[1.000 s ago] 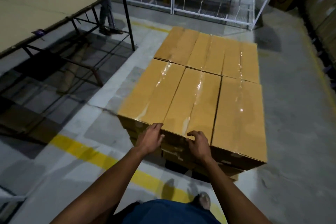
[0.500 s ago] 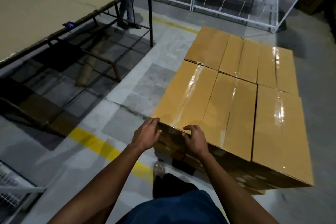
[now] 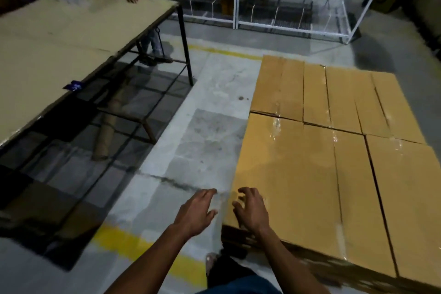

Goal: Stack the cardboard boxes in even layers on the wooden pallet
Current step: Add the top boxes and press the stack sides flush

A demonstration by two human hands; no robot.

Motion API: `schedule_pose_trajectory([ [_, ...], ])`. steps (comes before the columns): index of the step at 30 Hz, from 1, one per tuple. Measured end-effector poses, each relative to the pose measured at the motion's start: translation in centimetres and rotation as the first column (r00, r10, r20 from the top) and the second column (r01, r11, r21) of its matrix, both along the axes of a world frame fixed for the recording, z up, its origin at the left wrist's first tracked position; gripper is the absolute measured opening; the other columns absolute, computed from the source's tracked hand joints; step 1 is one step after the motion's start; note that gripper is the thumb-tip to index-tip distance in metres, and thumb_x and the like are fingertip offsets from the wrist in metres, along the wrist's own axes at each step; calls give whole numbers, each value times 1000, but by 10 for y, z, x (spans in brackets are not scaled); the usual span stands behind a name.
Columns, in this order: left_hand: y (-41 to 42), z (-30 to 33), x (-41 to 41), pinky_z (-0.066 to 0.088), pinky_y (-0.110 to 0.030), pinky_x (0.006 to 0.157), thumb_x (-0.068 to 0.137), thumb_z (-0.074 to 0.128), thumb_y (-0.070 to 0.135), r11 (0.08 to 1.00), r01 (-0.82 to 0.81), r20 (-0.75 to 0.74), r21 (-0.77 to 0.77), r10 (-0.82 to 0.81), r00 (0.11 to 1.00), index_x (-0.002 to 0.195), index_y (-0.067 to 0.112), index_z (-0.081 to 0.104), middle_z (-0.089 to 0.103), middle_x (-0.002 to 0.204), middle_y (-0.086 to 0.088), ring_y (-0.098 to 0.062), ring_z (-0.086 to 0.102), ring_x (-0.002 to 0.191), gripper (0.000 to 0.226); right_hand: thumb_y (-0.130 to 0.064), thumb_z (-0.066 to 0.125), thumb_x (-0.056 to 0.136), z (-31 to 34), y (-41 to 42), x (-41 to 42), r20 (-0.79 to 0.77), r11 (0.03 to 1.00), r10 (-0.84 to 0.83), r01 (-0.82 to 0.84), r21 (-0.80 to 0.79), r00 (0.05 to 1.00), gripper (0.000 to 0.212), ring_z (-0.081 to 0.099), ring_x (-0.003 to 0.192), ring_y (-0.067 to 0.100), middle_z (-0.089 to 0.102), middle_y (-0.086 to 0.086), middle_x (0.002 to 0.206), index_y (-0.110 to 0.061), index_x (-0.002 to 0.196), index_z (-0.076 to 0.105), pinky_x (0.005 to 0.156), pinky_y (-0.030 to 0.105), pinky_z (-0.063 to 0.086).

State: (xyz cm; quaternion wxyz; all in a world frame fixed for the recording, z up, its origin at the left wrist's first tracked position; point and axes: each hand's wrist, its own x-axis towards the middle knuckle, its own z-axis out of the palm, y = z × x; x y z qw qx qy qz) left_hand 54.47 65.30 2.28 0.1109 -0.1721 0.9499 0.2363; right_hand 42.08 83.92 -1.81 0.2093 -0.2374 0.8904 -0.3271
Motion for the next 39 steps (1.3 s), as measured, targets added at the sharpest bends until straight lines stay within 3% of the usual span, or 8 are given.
schedule_pose_trajectory([
  [8,-64,-2,-60,45,-35,108,101,58,45,976,213,5,43,-213,977,158,32,30,42,158,7,-18,42,142,65,-51,62,90,-3,-41,-7,-16,985,-152,153,81,988,54,52,124,16,48,-4,136,-27,138,51,93,36,52],
  [14,-108,-10,-115,44,-37,110,101,57,42,888,456,-3,55,-457,890,160,28,29,42,159,3,-20,42,142,67,-48,68,86,-5,-56,-2,-51,902,-403,406,148,914,59,48,126,22,48,-3,138,-29,139,51,96,37,49],
  [20,-150,-6,-143,41,-38,115,100,59,45,727,679,-43,102,-679,733,159,30,29,39,161,4,-20,40,145,68,-37,72,88,6,-98,43,-69,720,-668,667,191,741,55,47,126,25,49,1,137,-25,138,54,97,34,44],
  [27,-191,3,-142,43,-36,114,99,65,42,580,807,-69,112,-806,588,158,30,33,42,159,6,-16,42,143,68,-45,74,89,10,-165,113,-77,503,-850,847,172,521,54,51,124,21,48,-4,135,-30,137,53,99,35,47],
  [34,-199,3,-122,43,-38,113,100,63,46,584,801,-67,133,-801,595,158,28,33,40,159,4,-20,43,143,68,-39,73,91,3,-187,161,-57,332,-938,936,120,341,56,54,119,24,54,4,129,-17,137,52,97,36,47],
  [39,-206,-19,-97,43,-32,111,100,62,48,630,760,-62,160,-762,644,156,28,36,43,156,5,-17,46,140,65,-33,79,87,-20,-187,178,-5,209,-978,974,85,210,60,57,114,23,55,6,131,-17,136,49,94,36,50],
])
